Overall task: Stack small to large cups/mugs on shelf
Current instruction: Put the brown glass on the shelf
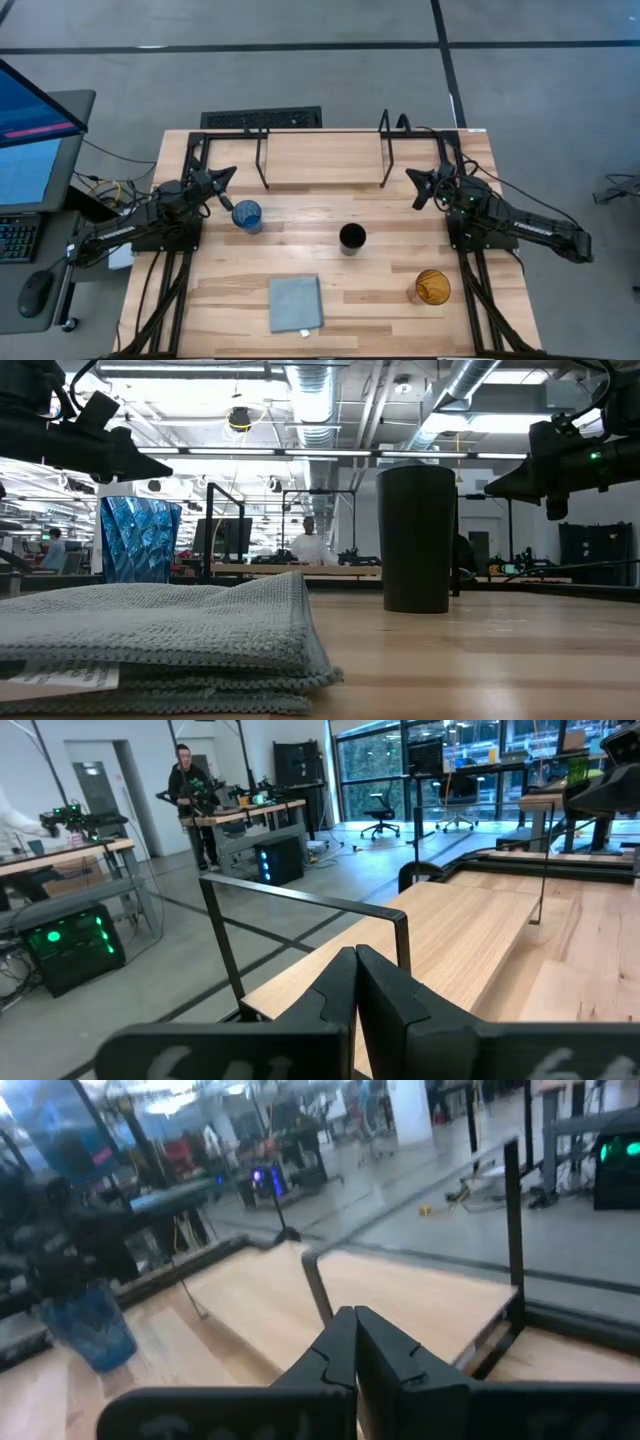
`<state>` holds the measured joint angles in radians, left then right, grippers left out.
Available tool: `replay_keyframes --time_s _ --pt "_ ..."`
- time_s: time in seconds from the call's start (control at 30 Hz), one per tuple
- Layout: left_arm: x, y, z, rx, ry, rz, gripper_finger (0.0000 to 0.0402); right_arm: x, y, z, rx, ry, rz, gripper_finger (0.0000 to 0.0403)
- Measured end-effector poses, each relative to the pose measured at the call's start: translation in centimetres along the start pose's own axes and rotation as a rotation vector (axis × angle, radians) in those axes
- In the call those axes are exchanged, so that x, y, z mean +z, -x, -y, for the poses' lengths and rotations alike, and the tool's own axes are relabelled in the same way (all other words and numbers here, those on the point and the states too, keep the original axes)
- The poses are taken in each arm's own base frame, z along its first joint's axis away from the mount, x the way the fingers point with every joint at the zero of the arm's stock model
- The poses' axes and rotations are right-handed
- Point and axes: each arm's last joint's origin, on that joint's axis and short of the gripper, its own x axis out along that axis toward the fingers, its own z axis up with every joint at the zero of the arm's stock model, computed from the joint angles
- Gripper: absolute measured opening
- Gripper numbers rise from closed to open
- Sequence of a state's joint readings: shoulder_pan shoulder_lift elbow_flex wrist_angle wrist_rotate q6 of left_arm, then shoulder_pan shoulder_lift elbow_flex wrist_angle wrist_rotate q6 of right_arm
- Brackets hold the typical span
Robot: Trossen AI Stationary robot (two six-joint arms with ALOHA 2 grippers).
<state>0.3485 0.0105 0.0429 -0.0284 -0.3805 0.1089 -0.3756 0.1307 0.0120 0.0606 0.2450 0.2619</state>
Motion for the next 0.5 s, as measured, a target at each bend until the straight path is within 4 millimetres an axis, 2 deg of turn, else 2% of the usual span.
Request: replay_keyframes --time_s 0.07,0.17,0.33,0.5 --pt "0.0 0.0 0.0 0.0 0.0 0.0 0.0 0.8 0.0 -0.1 0.003 0.001 0.08 0.0026" --pt "0.0 0.0 0.0 0.0 0.0 0.0 0.0 2.9 0.4 -0.6 0.019 0.092 0.187 0.0026" --pt "0.0 0.0 0.0 0.0 0.0 0.0 0.0 8.7 1.6 -1.9 0.013 0.281 0.314 0.0026" --pt "0.0 0.0 0.0 0.0 0.0 0.001 0.0 14.9 2.6 -3.3 0.001 0.322 0.298 0.0026"
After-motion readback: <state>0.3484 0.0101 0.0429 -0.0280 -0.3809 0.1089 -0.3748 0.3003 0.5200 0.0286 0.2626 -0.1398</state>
